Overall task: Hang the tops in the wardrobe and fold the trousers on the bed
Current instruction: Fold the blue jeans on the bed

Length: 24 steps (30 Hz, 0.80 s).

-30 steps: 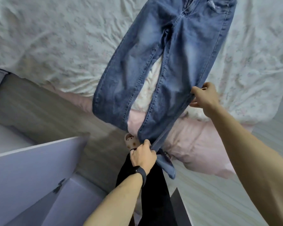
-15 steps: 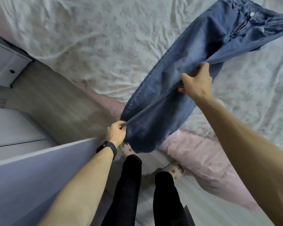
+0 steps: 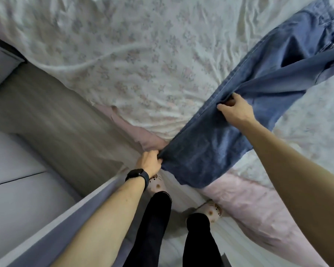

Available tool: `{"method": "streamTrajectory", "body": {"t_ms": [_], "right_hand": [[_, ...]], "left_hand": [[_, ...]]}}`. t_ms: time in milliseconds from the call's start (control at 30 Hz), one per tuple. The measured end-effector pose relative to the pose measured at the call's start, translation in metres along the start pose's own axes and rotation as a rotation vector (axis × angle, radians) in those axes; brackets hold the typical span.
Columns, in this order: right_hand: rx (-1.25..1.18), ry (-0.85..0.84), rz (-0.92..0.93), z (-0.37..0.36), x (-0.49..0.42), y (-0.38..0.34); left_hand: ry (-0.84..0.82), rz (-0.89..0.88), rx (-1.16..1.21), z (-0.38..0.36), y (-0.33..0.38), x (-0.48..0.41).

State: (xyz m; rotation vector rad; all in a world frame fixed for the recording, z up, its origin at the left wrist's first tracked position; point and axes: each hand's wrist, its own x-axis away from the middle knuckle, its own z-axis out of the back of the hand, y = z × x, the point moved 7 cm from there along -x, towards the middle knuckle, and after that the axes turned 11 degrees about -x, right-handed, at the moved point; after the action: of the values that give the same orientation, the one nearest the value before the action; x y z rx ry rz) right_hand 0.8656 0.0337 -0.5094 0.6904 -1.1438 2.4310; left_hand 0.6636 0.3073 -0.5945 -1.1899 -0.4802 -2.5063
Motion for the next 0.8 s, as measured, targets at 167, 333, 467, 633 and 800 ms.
{"method": "streamTrajectory", "body": {"t_ms": [167,333,467,633,800], "right_hand": [[-0.205,-0.054,-0.018,-0.014,0.033,0.019],[-0.342,0.016,-0.089,-0.001,0.072,0.03],[-0.462,0.129,-0.104,0.033,0.095,0.03],[-0.639,0.263,-0.123,0.105,0.087,0.037],[-0.799,0.42,-0.197,0.201,0.035,0.064]], "left_hand": [[-0.074,-0.038,-0.152,0.011,0.009,0.009],[0.07,-0.164,-0.26,0.062,0.072,0.034],[0.111,-0.349,-0.233,0.109,0.154,0.049],[0.154,-0.488,-0.245,0.157,0.264,0.043],[0.211,-0.607,-0.287,0.183,0.373,0.021]]}}
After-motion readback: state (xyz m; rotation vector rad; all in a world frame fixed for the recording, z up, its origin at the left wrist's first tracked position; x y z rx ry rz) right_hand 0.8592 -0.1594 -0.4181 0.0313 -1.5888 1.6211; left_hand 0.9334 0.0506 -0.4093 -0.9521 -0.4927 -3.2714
